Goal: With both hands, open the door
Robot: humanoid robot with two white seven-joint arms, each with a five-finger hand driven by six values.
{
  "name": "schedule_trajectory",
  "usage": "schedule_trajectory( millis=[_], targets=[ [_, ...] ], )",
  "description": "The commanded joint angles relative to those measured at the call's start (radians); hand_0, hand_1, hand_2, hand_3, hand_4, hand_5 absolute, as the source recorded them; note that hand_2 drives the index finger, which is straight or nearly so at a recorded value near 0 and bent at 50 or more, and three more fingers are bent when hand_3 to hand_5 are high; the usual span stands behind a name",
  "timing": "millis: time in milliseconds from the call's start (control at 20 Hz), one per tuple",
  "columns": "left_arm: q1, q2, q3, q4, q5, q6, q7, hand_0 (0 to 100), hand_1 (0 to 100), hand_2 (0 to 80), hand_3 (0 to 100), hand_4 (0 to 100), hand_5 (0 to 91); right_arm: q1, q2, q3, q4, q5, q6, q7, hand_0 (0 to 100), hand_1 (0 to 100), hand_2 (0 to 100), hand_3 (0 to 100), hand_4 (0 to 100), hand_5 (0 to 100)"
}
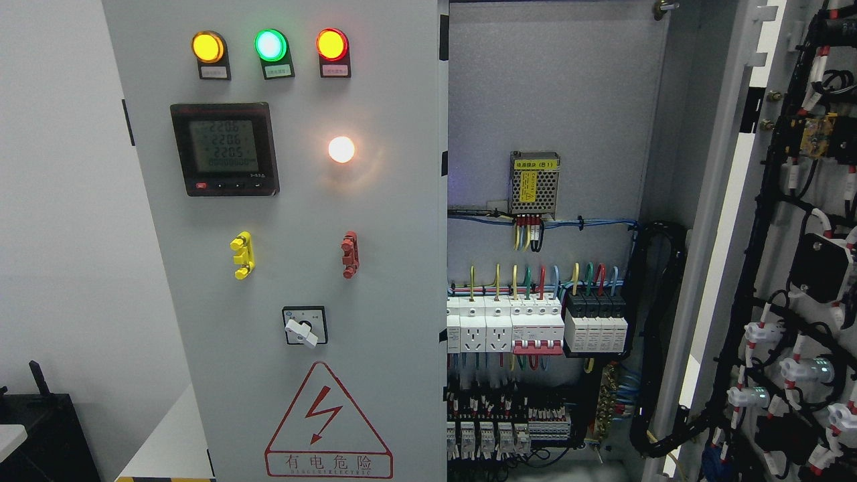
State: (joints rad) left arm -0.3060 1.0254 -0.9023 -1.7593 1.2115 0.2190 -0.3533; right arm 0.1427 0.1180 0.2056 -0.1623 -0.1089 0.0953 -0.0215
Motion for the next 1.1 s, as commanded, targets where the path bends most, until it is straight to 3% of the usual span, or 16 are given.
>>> schedule_trajectory(
  millis=[0, 251, 551, 752, 1052],
  targets=[
    [0.269, 0.070, 0.152, 0.012, -0.115, -0.024, -0.001, 0, 0, 0.0, 0, 4, 0.0, 0.000, 0.000, 0.000, 0.000, 0.000, 0.000, 0.000, 0, 0, 0, 0, 0, 0],
    [0.428, 0.059, 0.206, 0.055, -0.214, -0.095, 0.000, 0, 0, 0.0, 0, 4, 0.0, 0.000, 0.000, 0.000, 0.000, 0.000, 0.000, 0.000, 0, 0, 0, 0, 0, 0],
    [0.574, 0.047, 0.232, 0.119, -0.260, -0.145, 0.001, 0, 0, 0.0, 0, 4, 0.0, 0.000, 0.000, 0.000, 0.001, 0.000, 0.000, 0.000, 0, 0, 0, 0, 0, 0],
    [0.645, -0.013, 0.232, 0.234, -0.334, -0.200, 0.001, 0, 0, 0.0, 0, 4, 0.0, 0.000, 0.000, 0.000, 0.001, 0.000, 0.000, 0.000, 0, 0, 0, 0, 0, 0],
    [0.651, -0.160, 0.224, 0.440, -0.438, -0.207, 0.001, 0, 0, 0.0, 0, 4, 0.0, 0.000, 0.000, 0.000, 0.000, 0.000, 0.000, 0.000, 0, 0, 0, 0, 0, 0]
  ],
)
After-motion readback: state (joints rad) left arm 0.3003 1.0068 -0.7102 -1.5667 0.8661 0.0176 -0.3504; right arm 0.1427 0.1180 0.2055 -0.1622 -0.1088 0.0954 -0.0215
